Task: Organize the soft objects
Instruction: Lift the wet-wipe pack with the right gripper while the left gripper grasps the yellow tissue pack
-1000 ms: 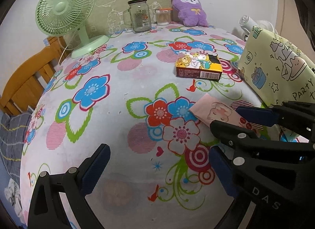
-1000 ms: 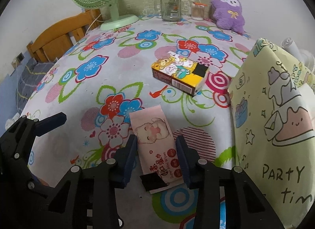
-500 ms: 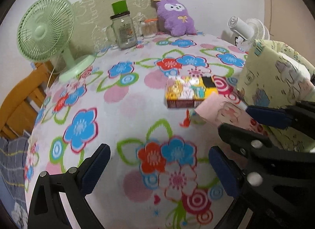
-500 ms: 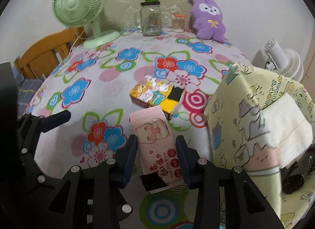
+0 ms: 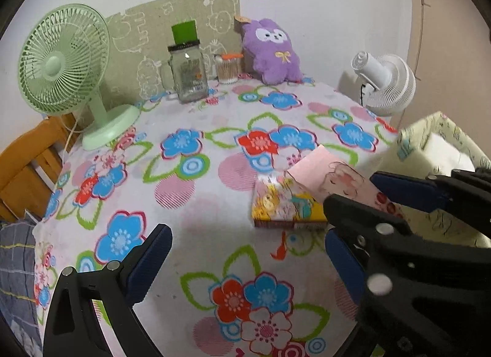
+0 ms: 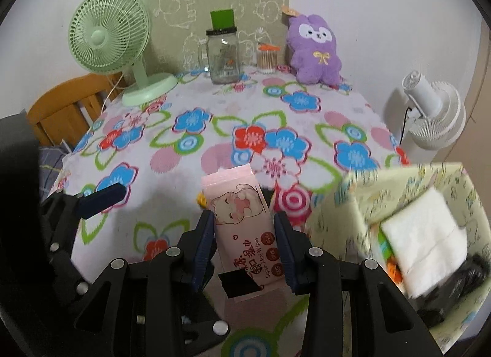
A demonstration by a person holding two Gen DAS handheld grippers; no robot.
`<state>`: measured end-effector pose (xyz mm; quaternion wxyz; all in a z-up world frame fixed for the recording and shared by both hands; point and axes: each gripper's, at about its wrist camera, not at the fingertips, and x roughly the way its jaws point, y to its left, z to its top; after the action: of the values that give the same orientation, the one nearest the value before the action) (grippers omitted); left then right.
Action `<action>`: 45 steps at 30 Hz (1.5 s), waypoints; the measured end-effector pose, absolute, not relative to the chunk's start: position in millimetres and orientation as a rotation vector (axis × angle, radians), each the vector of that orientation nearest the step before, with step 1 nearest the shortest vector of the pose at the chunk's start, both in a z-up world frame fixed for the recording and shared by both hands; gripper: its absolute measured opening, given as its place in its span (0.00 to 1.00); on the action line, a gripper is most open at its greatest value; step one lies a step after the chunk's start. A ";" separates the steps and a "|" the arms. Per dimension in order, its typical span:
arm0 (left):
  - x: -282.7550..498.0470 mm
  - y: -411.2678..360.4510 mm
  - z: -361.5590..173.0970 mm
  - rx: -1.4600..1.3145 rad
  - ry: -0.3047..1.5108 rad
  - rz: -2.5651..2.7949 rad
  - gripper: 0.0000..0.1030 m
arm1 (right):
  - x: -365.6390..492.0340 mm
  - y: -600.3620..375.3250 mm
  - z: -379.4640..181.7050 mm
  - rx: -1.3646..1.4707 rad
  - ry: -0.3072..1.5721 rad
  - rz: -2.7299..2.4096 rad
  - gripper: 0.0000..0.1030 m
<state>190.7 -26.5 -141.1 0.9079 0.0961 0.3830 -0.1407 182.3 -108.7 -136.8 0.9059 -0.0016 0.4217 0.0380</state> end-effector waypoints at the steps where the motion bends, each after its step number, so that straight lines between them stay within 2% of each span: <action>1: 192.5 -26.3 -138.4 0.196 0.788 -0.286 0.98 | 186.6 -108.3 -134.8 -0.004 0.872 0.081 0.42; 12: 216.0 -41.7 -127.9 0.191 0.796 -0.277 0.98 | 224.3 -123.8 -119.5 -0.037 0.898 0.091 0.42; 18: 232.0 -59.1 -140.9 0.174 0.851 -0.300 0.98 | 238.2 -142.5 -128.0 -0.037 0.960 0.050 0.42; 33: 259.3 -63.2 -179.3 0.121 0.971 -0.303 0.97 | 249.0 -146.6 -134.6 -0.119 0.971 -0.021 0.42; 36: 260.4 -61.9 -179.8 0.094 0.984 -0.331 0.87 | 250.7 -145.7 -136.4 -0.123 0.976 -0.022 0.42; 40: 258.7 -61.8 -179.0 0.062 1.003 -0.387 0.68 | 250.7 -143.8 -137.6 -0.128 0.979 -0.022 0.42; 43: 255.1 -61.7 -177.5 0.073 0.992 -0.378 0.65 | 250.8 -143.3 -138.1 -0.127 0.980 -0.019 0.42; 45: 253.1 -61.3 -177.6 0.074 0.985 -0.371 0.67 | 250.2 -142.8 -139.0 -0.127 0.982 -0.015 0.42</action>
<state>253.1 -61.3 -177.6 0.8641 0.0351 0.4698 -0.1770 250.2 -142.8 -139.0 0.8800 -0.0610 0.4711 -0.0070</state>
